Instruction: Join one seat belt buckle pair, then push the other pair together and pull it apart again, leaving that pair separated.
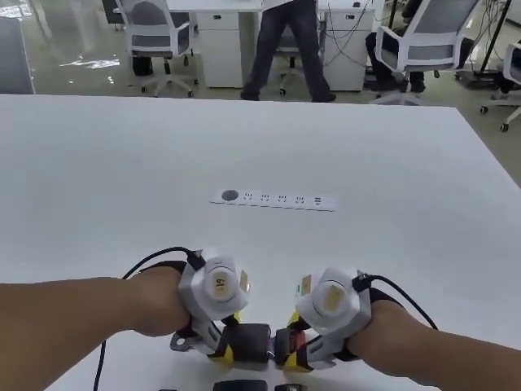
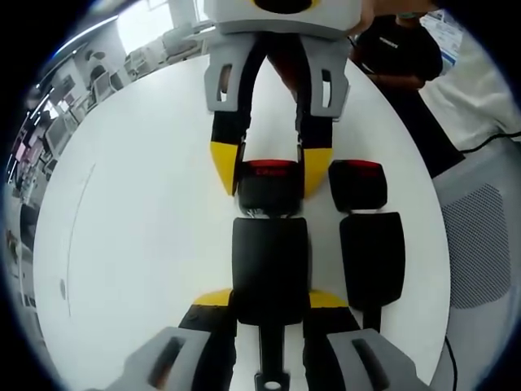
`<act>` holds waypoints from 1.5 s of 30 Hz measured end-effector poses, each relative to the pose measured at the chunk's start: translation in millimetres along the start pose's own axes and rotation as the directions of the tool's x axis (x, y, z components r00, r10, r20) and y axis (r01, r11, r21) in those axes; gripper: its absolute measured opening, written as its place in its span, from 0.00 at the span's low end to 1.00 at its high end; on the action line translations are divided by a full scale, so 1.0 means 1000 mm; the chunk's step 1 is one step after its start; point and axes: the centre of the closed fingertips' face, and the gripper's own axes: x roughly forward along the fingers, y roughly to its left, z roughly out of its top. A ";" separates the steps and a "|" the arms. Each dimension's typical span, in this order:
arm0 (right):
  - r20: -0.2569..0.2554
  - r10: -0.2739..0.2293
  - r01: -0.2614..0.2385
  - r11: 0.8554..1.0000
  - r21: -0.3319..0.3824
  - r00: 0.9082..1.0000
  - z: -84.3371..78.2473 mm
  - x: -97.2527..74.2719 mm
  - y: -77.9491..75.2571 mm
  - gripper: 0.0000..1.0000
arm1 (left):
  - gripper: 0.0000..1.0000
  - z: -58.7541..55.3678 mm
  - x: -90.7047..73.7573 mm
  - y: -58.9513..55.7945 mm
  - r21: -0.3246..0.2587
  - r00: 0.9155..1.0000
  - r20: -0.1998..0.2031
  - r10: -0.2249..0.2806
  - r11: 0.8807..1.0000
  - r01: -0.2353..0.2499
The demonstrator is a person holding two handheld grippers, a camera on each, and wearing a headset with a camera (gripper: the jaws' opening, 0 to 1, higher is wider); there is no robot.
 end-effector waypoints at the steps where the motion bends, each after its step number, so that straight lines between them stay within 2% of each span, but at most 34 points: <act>1: -0.002 -0.001 0.001 1.000 0.000 1.000 0.000 -0.001 0.000 0.31 | 0.30 0.000 0.000 0.000 0.002 1.000 -0.001 -0.001 1.000 0.001; 6: -0.017 -0.010 0.010 1.000 0.000 1.000 -0.013 -0.009 0.000 0.31 | 0.31 -0.001 0.000 0.001 0.001 1.000 0.000 -0.003 1.000 0.003; 7: 0.008 -0.011 0.011 1.000 0.018 1.000 -0.013 -0.011 0.000 0.31 | 0.31 -0.001 0.000 0.001 0.001 1.000 0.001 -0.003 1.000 0.003; 12: -0.008 -0.023 0.023 1.000 0.013 1.000 -0.023 -0.019 0.005 0.32 | 0.31 -0.002 0.000 0.002 -0.002 1.000 -0.002 -0.001 1.000 0.001; 18: -0.029 -0.044 0.045 0.998 0.046 0.999 -0.050 -0.036 -0.001 0.32 | 0.31 -0.001 0.000 0.001 -0.001 1.000 -0.006 -0.001 1.000 0.001; 19: -0.033 -0.046 0.047 0.998 0.049 0.998 -0.053 -0.039 0.002 0.32 | 0.31 -0.002 0.000 0.002 0.000 1.000 -0.008 -0.001 1.000 0.001; 24: -0.068 -0.057 0.062 0.996 0.070 0.996 -0.080 -0.055 0.004 0.32 | 0.31 -0.004 0.001 0.003 -0.005 1.000 -0.009 0.001 1.000 -0.001; 26: -0.081 -0.060 0.066 0.995 0.073 0.995 -0.086 -0.061 0.010 0.32 | 0.31 -0.006 0.002 0.005 -0.008 1.000 -0.009 0.001 1.000 -0.001; 31: -0.112 -0.066 0.076 0.994 0.083 0.992 -0.105 -0.073 0.010 0.33 | 0.31 -0.007 0.003 0.005 -0.009 1.000 -0.013 0.004 1.000 -0.004; 35: -0.143 -0.074 0.086 0.993 0.082 0.987 -0.119 -0.082 0.013 0.33 | 0.32 -0.007 0.002 0.004 -0.010 1.000 -0.015 0.007 1.000 -0.007; 36: -0.166 -0.079 0.091 0.994 0.068 0.983 -0.125 -0.085 0.013 0.33 | 0.32 -0.004 0.001 0.000 -0.010 1.000 -0.016 0.009 1.000 -0.009; 40: -0.180 -0.087 0.099 0.993 0.060 0.980 -0.133 -0.090 0.012 0.33 | 0.32 -0.004 0.001 0.000 -0.006 1.000 -0.014 0.010 1.000 -0.010; 45: -0.182 -0.100 0.116 0.990 0.078 0.978 -0.133 -0.091 0.014 0.33 | 0.32 -0.004 0.001 0.000 0.006 1.000 -0.028 0.012 1.000 -0.012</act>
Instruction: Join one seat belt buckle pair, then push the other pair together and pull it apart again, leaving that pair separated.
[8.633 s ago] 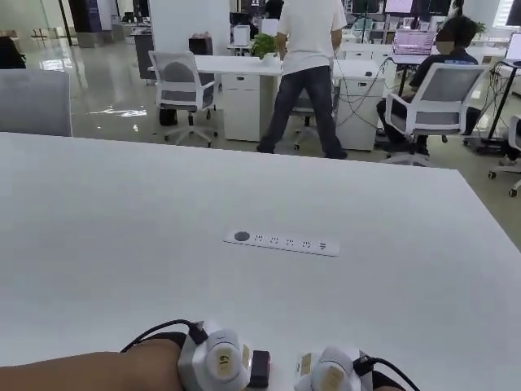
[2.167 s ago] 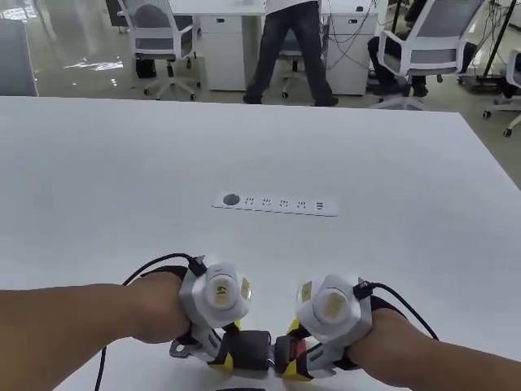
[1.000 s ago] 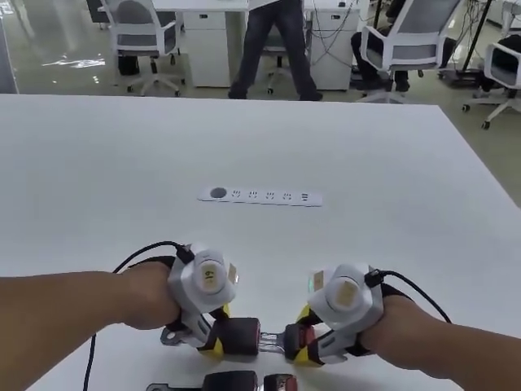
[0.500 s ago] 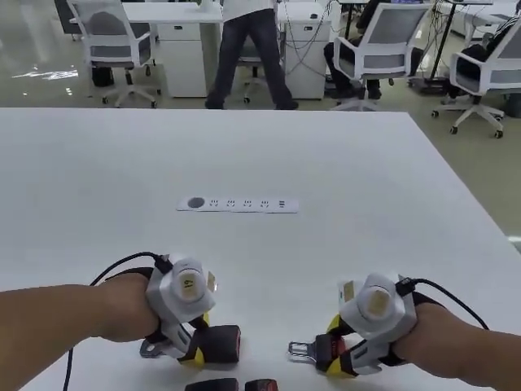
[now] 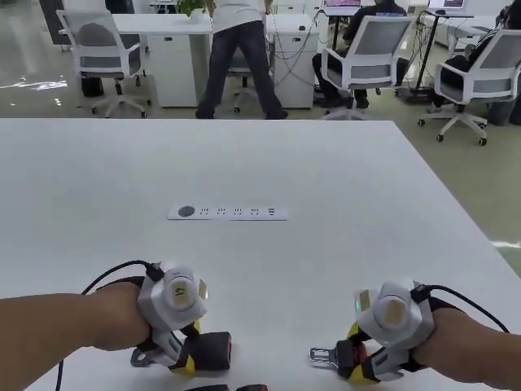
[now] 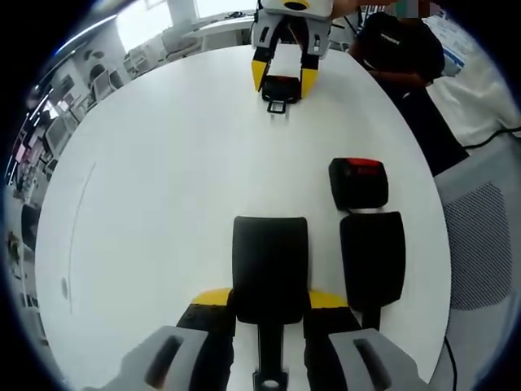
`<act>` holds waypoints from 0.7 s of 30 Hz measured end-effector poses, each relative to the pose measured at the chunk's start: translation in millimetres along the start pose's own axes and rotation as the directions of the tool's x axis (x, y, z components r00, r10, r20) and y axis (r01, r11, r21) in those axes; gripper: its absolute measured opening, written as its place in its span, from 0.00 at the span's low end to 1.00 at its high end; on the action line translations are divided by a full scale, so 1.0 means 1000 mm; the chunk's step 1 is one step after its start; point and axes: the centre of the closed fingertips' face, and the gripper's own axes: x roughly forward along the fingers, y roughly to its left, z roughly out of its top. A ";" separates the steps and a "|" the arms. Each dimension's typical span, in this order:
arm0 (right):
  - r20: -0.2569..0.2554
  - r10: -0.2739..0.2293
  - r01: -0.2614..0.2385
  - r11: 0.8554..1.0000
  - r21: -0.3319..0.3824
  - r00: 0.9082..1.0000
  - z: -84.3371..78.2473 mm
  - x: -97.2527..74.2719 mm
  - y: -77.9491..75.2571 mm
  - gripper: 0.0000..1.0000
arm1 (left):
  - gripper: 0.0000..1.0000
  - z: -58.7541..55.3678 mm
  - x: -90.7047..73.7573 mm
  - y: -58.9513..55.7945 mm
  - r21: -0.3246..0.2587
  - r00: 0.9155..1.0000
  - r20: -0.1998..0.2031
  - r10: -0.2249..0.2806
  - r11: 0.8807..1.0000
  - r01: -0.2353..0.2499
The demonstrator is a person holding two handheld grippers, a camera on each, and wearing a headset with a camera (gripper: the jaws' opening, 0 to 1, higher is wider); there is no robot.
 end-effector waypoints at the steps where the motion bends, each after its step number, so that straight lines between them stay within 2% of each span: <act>1: -0.002 -0.004 0.004 1.000 0.007 1.000 0.000 0.000 0.000 0.33 | 0.32 0.000 0.000 0.000 0.001 1.000 -0.003 0.003 1.000 -0.003; 4: -0.008 -0.025 0.026 0.999 0.031 1.000 -0.001 0.000 -0.001 0.34 | 0.32 0.000 -0.001 0.000 -0.019 1.000 -0.002 0.014 1.000 -0.014; 8: -0.011 -0.085 0.085 0.996 0.019 0.996 0.000 -0.002 -0.005 0.41 | 0.33 -0.001 -0.002 0.000 -0.025 1.000 0.006 0.028 0.999 -0.028; 10: -0.003 -0.107 0.107 0.994 0.027 0.994 0.001 -0.004 -0.003 0.44 | 0.38 -0.003 -0.003 0.005 -0.096 0.997 0.011 0.070 0.993 -0.068; 11: 0.015 -0.127 0.126 0.991 0.051 0.992 0.002 -0.007 -0.003 0.46 | 0.43 -0.004 -0.004 0.006 -0.077 0.997 0.021 0.068 0.995 -0.066; 12: 0.031 -0.140 0.138 0.988 0.071 0.990 0.003 -0.010 -0.005 0.46 | 0.46 -0.003 -0.005 0.006 -0.091 0.996 0.044 0.077 0.993 -0.073; 13: 0.060 -0.150 0.143 0.984 0.106 0.987 0.006 -0.015 -0.003 0.46 | 0.46 0.001 -0.010 -0.002 -0.142 0.995 0.083 0.061 0.989 -0.049; 14: 0.079 -0.158 0.148 0.981 0.129 0.984 0.009 -0.020 -0.003 0.46 | 0.46 0.002 -0.014 -0.002 -0.153 0.992 0.104 0.069 0.987 -0.053; 15: 0.108 -0.184 0.165 0.972 0.167 0.977 0.012 -0.027 -0.002 0.46 | 0.46 -0.002 -0.018 0.001 -0.141 0.989 0.111 0.097 0.987 -0.081; 17: 0.148 -0.199 0.167 0.965 0.203 0.969 0.016 -0.032 0.001 0.50 | 0.47 -0.005 -0.028 -0.001 -0.157 0.985 0.122 0.125 0.982 -0.105; 19: 0.175 -0.228 0.183 0.954 0.239 0.958 0.019 -0.044 0.008 0.54 | 0.50 -0.007 -0.041 -0.009 -0.181 0.976 0.150 0.159 0.975 -0.131; 21: 0.195 -0.232 0.168 0.939 0.299 0.953 0.022 -0.048 0.018 0.58 | 0.51 -0.014 -0.048 -0.020 -0.205 0.971 0.167 0.171 0.969 -0.135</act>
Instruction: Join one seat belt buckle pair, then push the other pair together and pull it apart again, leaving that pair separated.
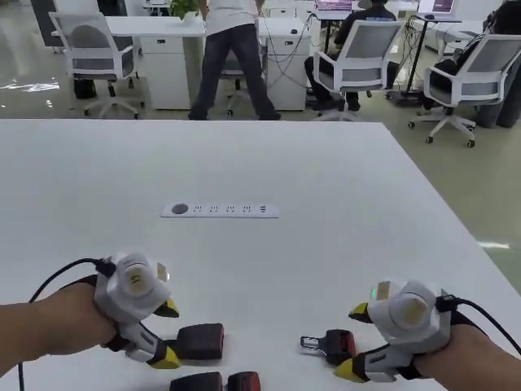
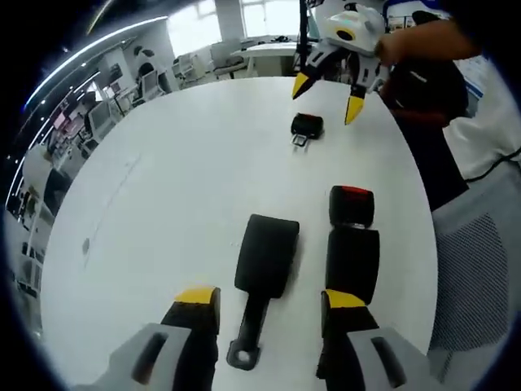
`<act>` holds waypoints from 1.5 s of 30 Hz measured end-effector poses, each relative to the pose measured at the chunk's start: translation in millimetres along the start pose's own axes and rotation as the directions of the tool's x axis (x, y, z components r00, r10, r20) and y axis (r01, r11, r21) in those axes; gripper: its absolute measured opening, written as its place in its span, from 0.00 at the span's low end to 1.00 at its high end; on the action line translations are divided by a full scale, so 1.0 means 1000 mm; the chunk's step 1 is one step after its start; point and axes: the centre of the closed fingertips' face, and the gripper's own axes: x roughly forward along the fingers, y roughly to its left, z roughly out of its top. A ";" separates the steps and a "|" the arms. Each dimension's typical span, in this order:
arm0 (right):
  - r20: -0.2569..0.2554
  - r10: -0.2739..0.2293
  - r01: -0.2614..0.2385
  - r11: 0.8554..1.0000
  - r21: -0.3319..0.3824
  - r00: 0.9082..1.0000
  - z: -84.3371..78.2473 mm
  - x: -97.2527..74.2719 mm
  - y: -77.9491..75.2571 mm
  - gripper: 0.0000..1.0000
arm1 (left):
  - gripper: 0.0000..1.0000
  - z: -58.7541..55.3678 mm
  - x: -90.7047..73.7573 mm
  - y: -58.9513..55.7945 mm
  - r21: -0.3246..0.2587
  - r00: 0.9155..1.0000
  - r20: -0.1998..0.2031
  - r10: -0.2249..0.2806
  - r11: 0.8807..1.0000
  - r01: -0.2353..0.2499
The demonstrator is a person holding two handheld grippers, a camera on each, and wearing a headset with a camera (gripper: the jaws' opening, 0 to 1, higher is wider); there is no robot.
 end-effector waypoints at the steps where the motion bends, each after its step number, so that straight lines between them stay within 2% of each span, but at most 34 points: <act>1: 0.003 -0.002 0.002 1.000 0.010 1.000 -0.003 0.000 0.001 0.60 | 0.52 0.000 -0.006 -0.007 -0.001 0.999 0.036 0.017 1.000 -0.017; 2: 0.008 -0.005 0.005 1.000 0.021 1.000 -0.003 -0.002 0.006 0.61 | 0.52 -0.001 -0.011 -0.015 -0.013 0.999 0.041 0.019 1.000 -0.019; 3: 0.014 -0.004 0.004 1.000 0.029 1.000 -0.003 -0.004 0.011 0.62 | 0.53 -0.005 -0.016 -0.018 -0.050 0.998 0.059 0.038 0.998 -0.035; 5: 0.027 -0.004 0.004 0.999 0.036 1.000 -0.002 -0.008 0.021 0.62 | 0.55 -0.012 -0.024 -0.021 -0.095 0.994 0.079 0.072 0.993 -0.064; 6: 0.036 -0.006 0.004 0.999 0.044 0.999 -0.001 -0.011 0.028 0.63 | 0.57 -0.010 -0.033 -0.029 -0.125 0.990 0.106 0.097 0.989 -0.084; 7: 0.048 -0.011 0.009 0.999 0.053 0.999 0.000 -0.013 0.032 0.64 | 0.59 -0.012 -0.037 -0.031 -0.149 0.987 0.114 0.114 0.984 -0.097; 10: 0.067 -0.024 0.018 0.997 0.081 0.997 -0.002 -0.017 0.041 0.71 | 0.66 -0.031 -0.050 -0.038 -0.218 0.979 0.128 0.156 0.968 -0.126; 13: 0.081 -0.050 0.039 0.991 0.127 0.996 -0.004 -0.023 0.048 0.77 | 0.73 -0.039 -0.057 -0.046 -0.254 0.975 0.140 0.173 0.958 -0.134; 14: 0.080 -0.053 0.042 0.990 0.136 0.995 -0.006 -0.023 0.050 0.79 | 0.75 -0.047 -0.061 -0.045 -0.281 0.972 0.142 0.188 0.949 -0.143; 15: 0.078 -0.056 0.044 0.988 0.150 0.995 -0.008 -0.024 0.055 0.82 | 0.78 -0.051 -0.063 -0.047 -0.292 0.971 0.145 0.191 0.946 -0.143; 18: 0.067 -0.045 0.035 0.988 0.147 0.997 -0.012 -0.025 0.066 0.83 | 0.76 -0.062 -0.067 -0.054 -0.310 0.968 0.143 0.205 0.938 -0.153; 19: 0.062 -0.045 0.036 0.988 0.152 0.997 -0.015 -0.026 0.067 0.84 | 0.76 -0.068 -0.069 -0.055 -0.330 0.966 0.137 0.218 0.930 -0.163; 22: 0.070 -0.052 0.041 0.988 0.151 0.996 -0.014 -0.029 0.070 0.90 | 0.81 -0.076 -0.073 -0.060 -0.361 0.964 0.134 0.229 0.917 -0.168; 24: 0.095 -0.059 0.043 0.986 0.160 0.994 -0.010 -0.032 0.071 0.96 | 0.85 -0.078 -0.076 -0.063 -0.385 0.961 0.135 0.240 0.907 -0.172; 26: 0.098 -0.065 0.050 0.987 0.154 0.993 -0.009 -0.032 0.073 0.99 | 0.86 -0.076 -0.076 -0.068 -0.394 0.961 0.131 0.243 0.902 -0.175; 31: 0.110 -0.074 0.055 0.985 0.163 0.991 -0.004 -0.037 0.078 0.99 | 0.99 -0.083 -0.079 -0.072 -0.434 0.951 0.131 0.279 0.879 -0.198; 33: 0.115 -0.079 0.058 0.983 0.173 0.990 -0.003 -0.036 0.079 0.99 | 1.00 -0.086 -0.080 -0.075 -0.437 0.950 0.131 0.282 0.877 -0.200; 35: 0.118 -0.085 0.063 0.981 0.182 0.989 -0.002 -0.037 0.082 0.99 | 1.00 -0.087 -0.081 -0.075 -0.448 0.947 0.131 0.293 0.870 -0.207; 36: 0.117 -0.085 0.063 0.981 0.185 0.990 -0.002 -0.037 0.083 0.99 | 1.00 -0.087 -0.082 -0.076 -0.461 0.945 0.131 0.301 0.862 -0.211; 40: 0.123 -0.112 0.086 0.975 0.203 0.986 0.000 -0.040 0.086 0.99 | 1.00 -0.078 -0.084 -0.078 -0.479 0.936 0.144 0.320 0.850 -0.217; 42: 0.119 -0.116 0.087 0.972 0.220 0.986 -0.002 -0.040 0.089 0.99 | 1.00 -0.077 -0.086 -0.077 -0.495 0.931 0.150 0.333 0.840 -0.221; 45: 0.117 -0.114 0.085 0.970 0.227 0.987 -0.002 -0.040 0.093 0.99 | 1.00 -0.076 -0.086 -0.078 -0.501 0.928 0.155 0.338 0.836 -0.221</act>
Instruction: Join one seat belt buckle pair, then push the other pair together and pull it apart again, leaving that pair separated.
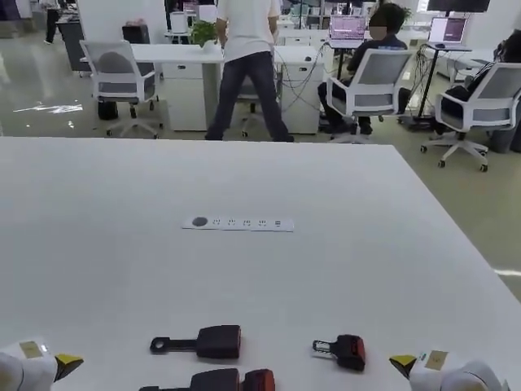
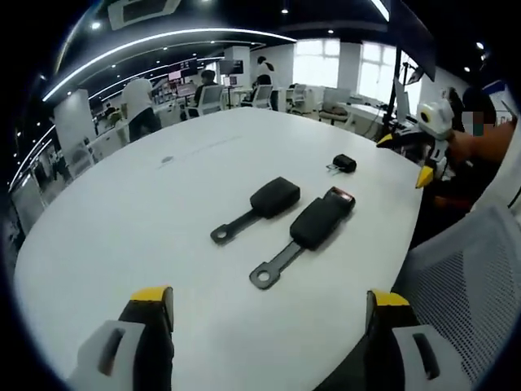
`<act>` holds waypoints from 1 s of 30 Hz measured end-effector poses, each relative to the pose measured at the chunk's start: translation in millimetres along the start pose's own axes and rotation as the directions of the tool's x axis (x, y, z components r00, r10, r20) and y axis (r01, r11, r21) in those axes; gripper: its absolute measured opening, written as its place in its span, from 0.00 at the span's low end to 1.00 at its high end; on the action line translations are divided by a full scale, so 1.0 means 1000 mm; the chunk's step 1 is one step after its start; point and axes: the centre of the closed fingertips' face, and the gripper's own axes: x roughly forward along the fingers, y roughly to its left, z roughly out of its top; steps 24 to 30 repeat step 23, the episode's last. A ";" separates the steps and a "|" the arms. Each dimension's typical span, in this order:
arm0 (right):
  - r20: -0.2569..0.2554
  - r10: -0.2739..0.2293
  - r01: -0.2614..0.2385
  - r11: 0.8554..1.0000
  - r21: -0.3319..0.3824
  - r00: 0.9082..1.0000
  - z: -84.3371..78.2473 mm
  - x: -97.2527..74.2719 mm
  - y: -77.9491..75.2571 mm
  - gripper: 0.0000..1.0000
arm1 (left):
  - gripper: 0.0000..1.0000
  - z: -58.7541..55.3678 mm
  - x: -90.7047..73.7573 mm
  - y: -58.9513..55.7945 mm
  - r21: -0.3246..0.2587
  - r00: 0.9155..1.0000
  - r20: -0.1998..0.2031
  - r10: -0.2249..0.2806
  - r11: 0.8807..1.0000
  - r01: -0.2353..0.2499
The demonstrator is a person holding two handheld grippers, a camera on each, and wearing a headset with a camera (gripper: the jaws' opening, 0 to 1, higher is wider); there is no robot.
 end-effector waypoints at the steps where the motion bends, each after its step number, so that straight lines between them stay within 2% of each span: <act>1: -0.003 0.000 0.000 1.000 -0.002 1.000 -0.001 0.000 0.000 0.99 | 1.00 -0.001 0.000 -0.001 0.003 1.000 -0.001 -0.001 1.000 0.001; 5: -0.007 -0.004 0.004 1.000 0.000 1.000 0.000 -0.001 -0.003 0.99 | 1.00 -0.005 0.001 0.002 0.004 1.000 -0.006 0.000 1.000 0.000; 7: 0.003 -0.012 0.012 1.000 0.024 1.000 0.000 -0.001 -0.010 0.99 | 1.00 -0.006 0.002 0.003 0.004 1.000 -0.003 0.000 1.000 0.000; 19: 0.002 -0.018 0.018 0.999 0.028 1.000 0.002 -0.001 -0.009 0.99 | 1.00 -0.005 0.007 -0.003 0.001 1.000 -0.003 -0.021 1.000 0.021; 23: -0.004 -0.009 0.010 0.998 0.057 1.000 -0.005 0.002 -0.005 0.99 | 1.00 -0.005 0.008 -0.006 -0.005 1.000 0.001 -0.030 1.000 0.030; 30: -0.004 -0.009 0.010 0.998 0.057 1.000 -0.005 0.002 -0.005 0.99 | 1.00 -0.005 0.008 -0.006 -0.005 1.000 0.001 -0.030 1.000 0.030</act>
